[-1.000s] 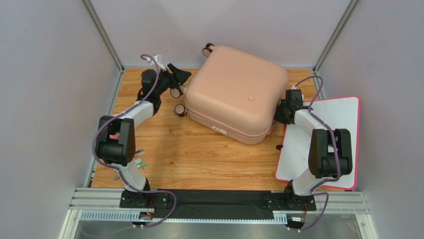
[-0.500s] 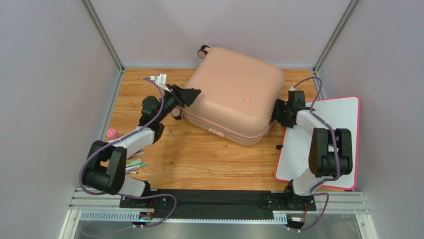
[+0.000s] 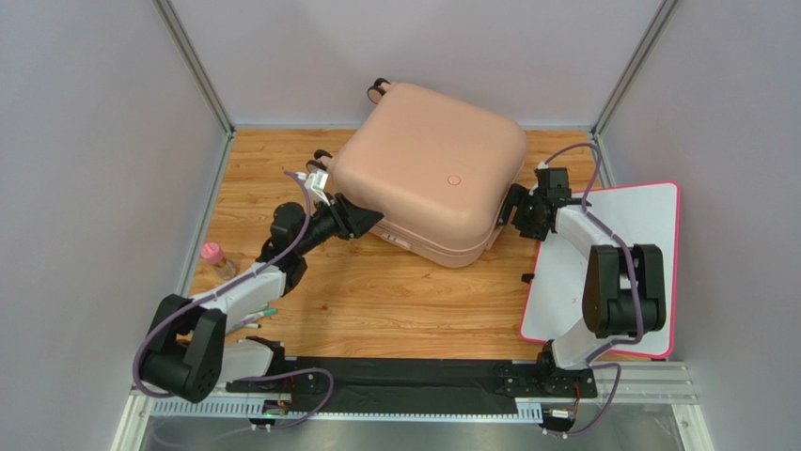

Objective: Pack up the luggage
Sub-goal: Zip the luggage at the center of the board.

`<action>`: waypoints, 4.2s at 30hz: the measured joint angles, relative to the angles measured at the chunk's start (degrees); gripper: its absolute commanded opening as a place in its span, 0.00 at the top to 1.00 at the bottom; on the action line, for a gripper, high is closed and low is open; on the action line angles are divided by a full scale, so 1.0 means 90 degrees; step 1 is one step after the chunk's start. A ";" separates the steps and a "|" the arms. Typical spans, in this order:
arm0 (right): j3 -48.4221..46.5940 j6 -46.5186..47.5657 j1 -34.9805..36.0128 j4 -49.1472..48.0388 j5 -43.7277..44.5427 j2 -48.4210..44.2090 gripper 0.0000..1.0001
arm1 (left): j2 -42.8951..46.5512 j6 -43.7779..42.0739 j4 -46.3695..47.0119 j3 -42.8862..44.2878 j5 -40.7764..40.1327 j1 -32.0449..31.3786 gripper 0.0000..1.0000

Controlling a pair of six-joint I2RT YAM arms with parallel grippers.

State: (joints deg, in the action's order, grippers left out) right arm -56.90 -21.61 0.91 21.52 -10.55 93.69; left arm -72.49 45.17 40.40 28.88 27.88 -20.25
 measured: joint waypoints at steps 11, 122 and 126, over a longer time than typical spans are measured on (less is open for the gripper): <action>0.0177 -0.0129 0.0124 0.0867 -0.0046 -0.2096 0.18 | 0.1409 -0.0911 -0.3291 0.1630 -0.1226 0.1457 0.18; 0.2992 -0.1183 0.2324 0.0731 -0.1010 -0.5901 0.08 | 0.3551 0.0622 -0.1717 -0.1532 -0.1324 0.0772 1.00; 0.2992 -0.1377 0.2635 0.0469 -0.0554 -0.5406 0.08 | 0.3721 0.0585 -0.1797 -0.1591 -0.1319 0.0469 1.00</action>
State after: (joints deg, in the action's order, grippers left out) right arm -29.98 -34.00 24.62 25.74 -15.53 45.04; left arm -39.00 50.43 24.23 14.57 16.01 -16.03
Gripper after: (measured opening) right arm 0.919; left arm 0.317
